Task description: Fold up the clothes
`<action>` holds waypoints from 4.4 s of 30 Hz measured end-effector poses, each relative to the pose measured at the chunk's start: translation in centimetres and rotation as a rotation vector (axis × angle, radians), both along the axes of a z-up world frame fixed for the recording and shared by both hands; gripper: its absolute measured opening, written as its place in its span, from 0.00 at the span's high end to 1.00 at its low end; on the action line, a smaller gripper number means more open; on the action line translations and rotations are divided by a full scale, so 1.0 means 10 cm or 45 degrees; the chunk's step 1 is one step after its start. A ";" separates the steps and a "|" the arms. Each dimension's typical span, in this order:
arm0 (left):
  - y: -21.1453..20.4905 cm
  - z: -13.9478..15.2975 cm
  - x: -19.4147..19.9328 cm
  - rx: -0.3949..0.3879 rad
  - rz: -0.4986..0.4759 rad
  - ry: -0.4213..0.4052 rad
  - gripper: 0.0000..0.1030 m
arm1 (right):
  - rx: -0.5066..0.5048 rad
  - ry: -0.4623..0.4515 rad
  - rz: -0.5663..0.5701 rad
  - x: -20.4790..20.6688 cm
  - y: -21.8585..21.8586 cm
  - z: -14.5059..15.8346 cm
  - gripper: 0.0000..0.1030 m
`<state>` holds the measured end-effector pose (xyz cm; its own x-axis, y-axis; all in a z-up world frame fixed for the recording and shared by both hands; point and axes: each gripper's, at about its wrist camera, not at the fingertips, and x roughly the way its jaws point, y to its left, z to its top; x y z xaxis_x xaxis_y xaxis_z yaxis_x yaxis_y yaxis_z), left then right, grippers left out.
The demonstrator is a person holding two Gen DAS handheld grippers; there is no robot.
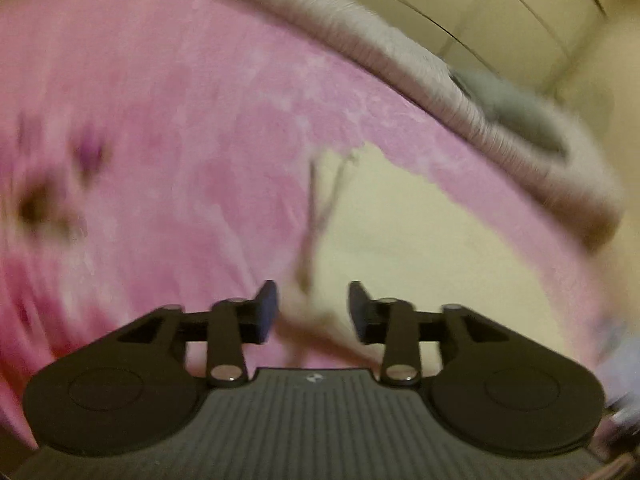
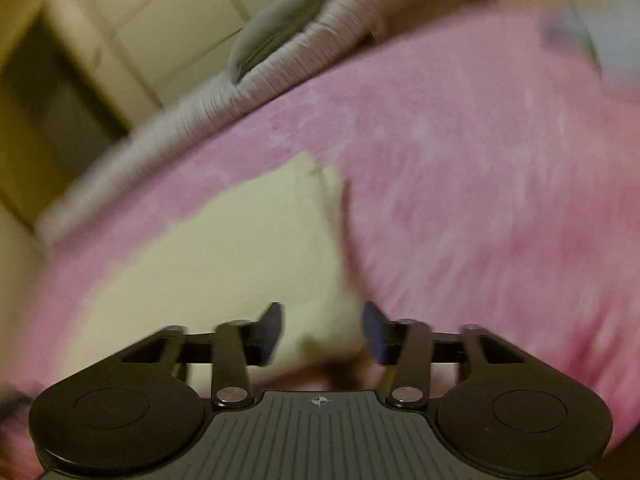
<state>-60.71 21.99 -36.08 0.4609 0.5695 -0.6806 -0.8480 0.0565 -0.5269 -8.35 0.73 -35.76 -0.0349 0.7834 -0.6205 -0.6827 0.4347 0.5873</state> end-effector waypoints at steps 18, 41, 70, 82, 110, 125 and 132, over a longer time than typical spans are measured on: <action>0.18 -0.51 0.02 -0.146 0.224 -0.354 0.89 | 0.064 0.385 -0.332 0.07 0.35 -0.30 0.92; -0.80 0.13 0.42 0.146 -0.157 0.463 0.74 | -0.123 -0.456 -0.020 -0.45 -0.50 0.27 0.71; -2.02 0.74 0.96 0.286 -0.341 0.715 0.67 | -0.275 -0.577 0.211 -1.45 -0.80 0.53 0.69; -2.25 0.87 0.82 0.323 -0.315 0.706 0.66 | -0.213 -0.562 0.207 -1.55 -1.00 0.66 0.69; -1.12 0.33 0.96 0.233 -0.453 0.421 0.66 | 0.025 0.522 -0.248 -0.54 -0.64 -0.35 0.67; -0.40 0.02 1.54 0.219 -0.582 0.391 0.67 | 0.219 0.555 -0.578 -0.26 -0.38 -0.66 0.62; -0.29 0.01 1.44 0.195 -0.590 0.329 0.67 | 0.286 0.589 -0.597 -0.23 -0.53 -0.65 0.62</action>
